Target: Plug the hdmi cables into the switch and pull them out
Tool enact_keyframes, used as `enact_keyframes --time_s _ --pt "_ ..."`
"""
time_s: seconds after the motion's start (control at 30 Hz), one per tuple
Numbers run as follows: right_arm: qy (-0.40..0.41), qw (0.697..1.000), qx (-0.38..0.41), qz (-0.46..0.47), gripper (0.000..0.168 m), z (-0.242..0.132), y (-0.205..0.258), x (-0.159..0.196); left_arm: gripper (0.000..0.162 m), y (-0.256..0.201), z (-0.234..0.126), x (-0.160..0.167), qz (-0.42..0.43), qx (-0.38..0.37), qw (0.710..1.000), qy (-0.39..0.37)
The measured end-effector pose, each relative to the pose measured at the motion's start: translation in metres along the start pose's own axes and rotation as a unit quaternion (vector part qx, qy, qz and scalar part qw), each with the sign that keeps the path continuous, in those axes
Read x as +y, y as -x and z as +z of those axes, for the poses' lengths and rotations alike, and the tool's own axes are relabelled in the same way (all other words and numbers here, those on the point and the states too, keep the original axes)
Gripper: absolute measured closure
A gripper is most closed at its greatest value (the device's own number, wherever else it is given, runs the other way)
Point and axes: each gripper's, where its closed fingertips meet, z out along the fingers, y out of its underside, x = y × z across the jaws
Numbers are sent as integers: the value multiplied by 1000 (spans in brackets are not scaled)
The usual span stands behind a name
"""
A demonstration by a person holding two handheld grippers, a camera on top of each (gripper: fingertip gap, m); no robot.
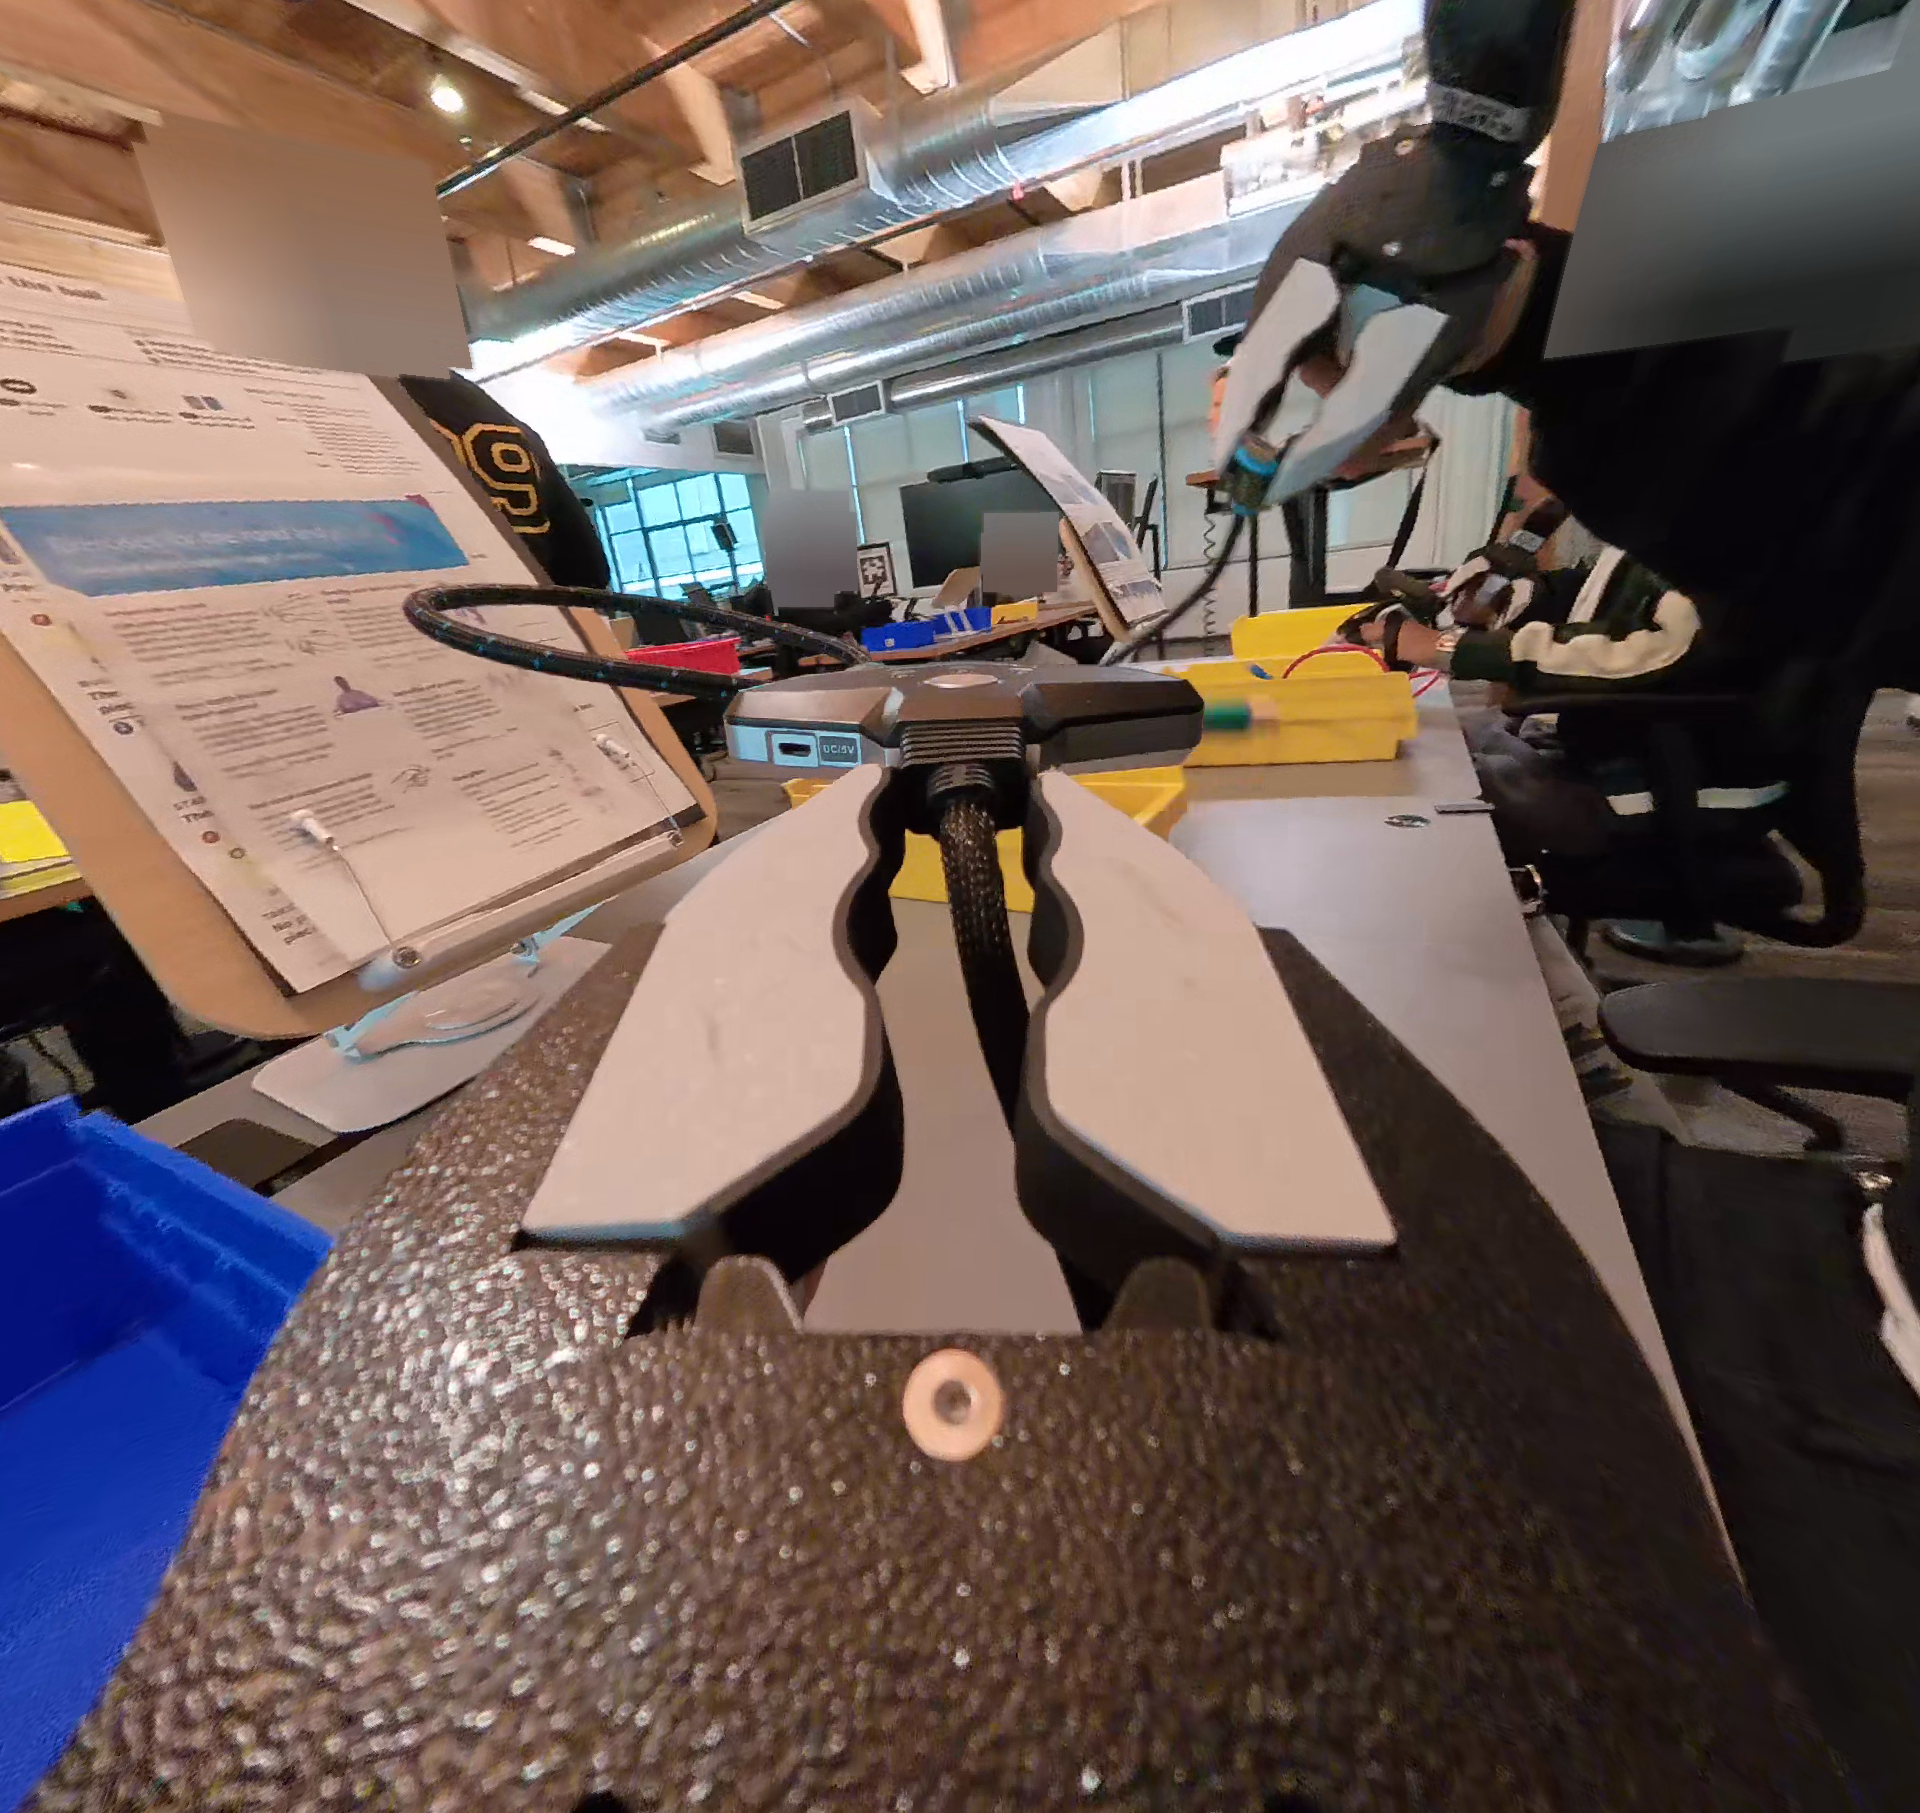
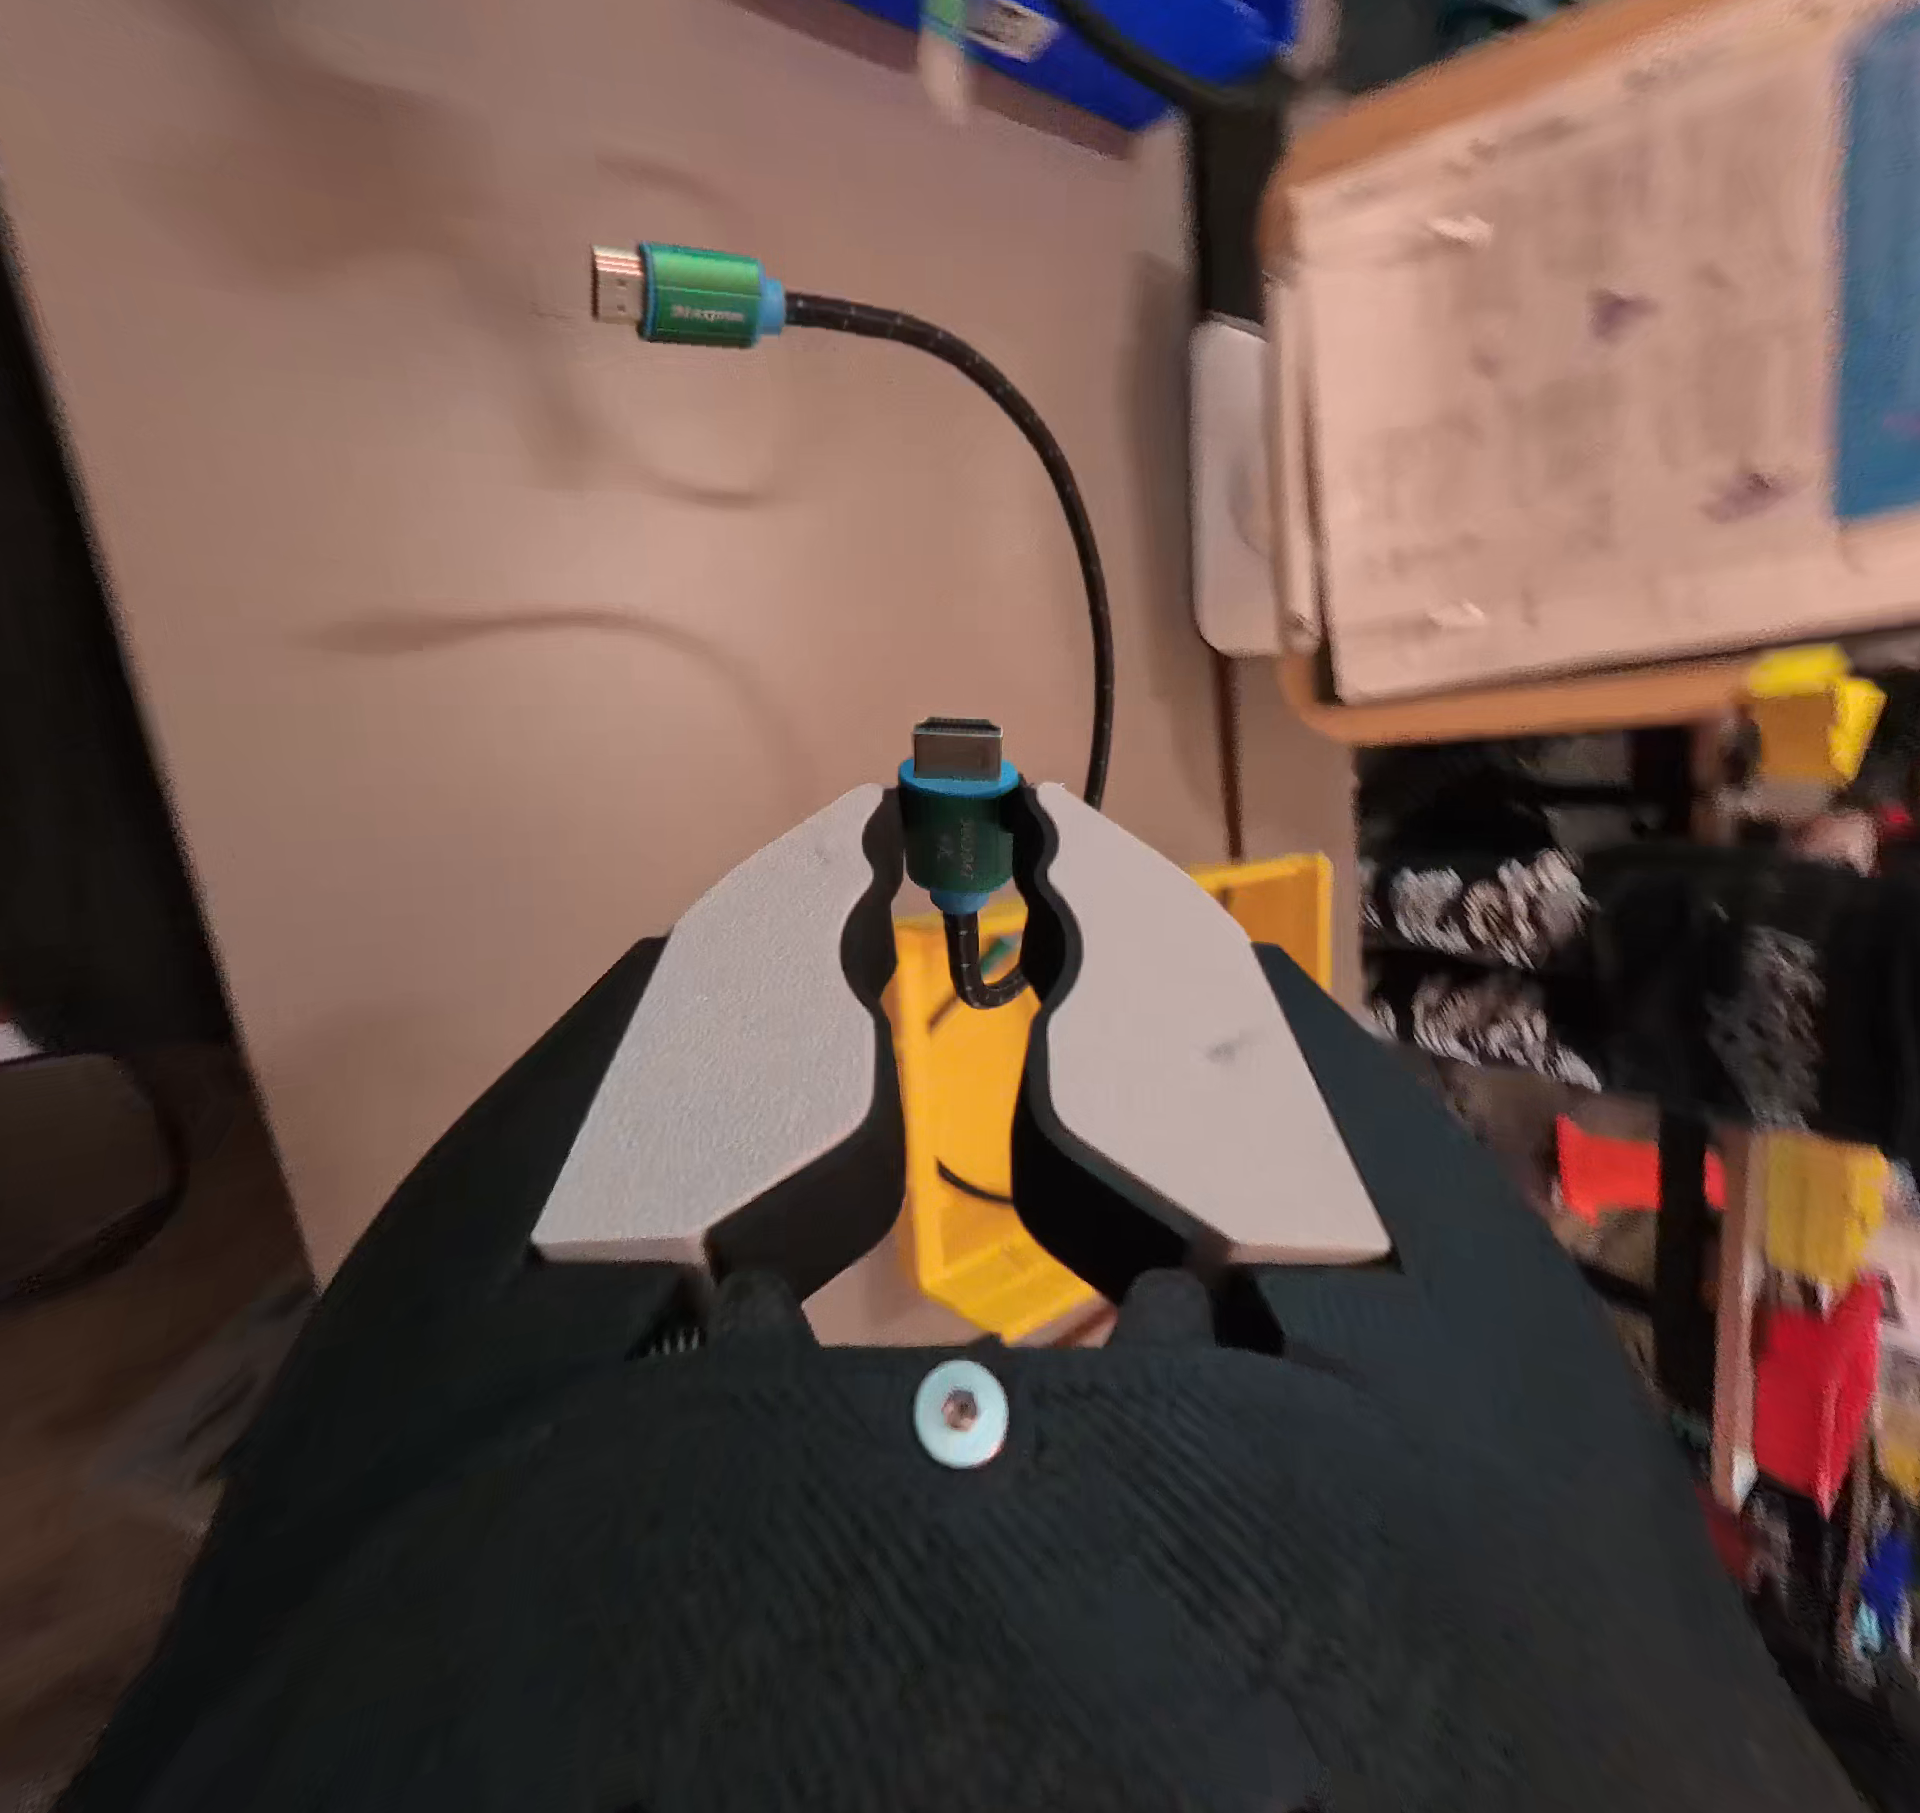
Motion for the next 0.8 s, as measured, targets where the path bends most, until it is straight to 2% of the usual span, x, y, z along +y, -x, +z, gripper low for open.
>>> enact_keyframes --time_s 0.1,0.17,0.27,0.37,0.43,0.5,0.57,0.67,0.8 --pt "30 996 68 46 147 -17 -34 44 140 -2 3 3 -10 8 1000 -1" --pt "23 989 97 108 147 -19 -51 69 140 -5 6 6 -11 16 1000 5" --pt "-41 963 122 236 147 -9 -74 101 140 -10 12 12 -8 25 999 20" --pt "-108 929 134 329 148 13 -89 134 140 -13 15 15 -9 34 999 26" --pt "-126 910 138 369 148 29 -94 158 140 -15 16 16 -12 38 999 26" --pt "-143 904 124 384 148 43 -93 169 140 -15 16 17 -14 38 999 28" --pt "-133 912 113 372 148 55 -92 177 140 -15 14 17 -15 38 999 28" --pt "-134 928 105 331 148 66 -94 174 140 -11 14 17 -21 29 999 24" --pt "-165 930 130 300 148 76 -107 168 140 -13 17 22 -23 40 999 30"
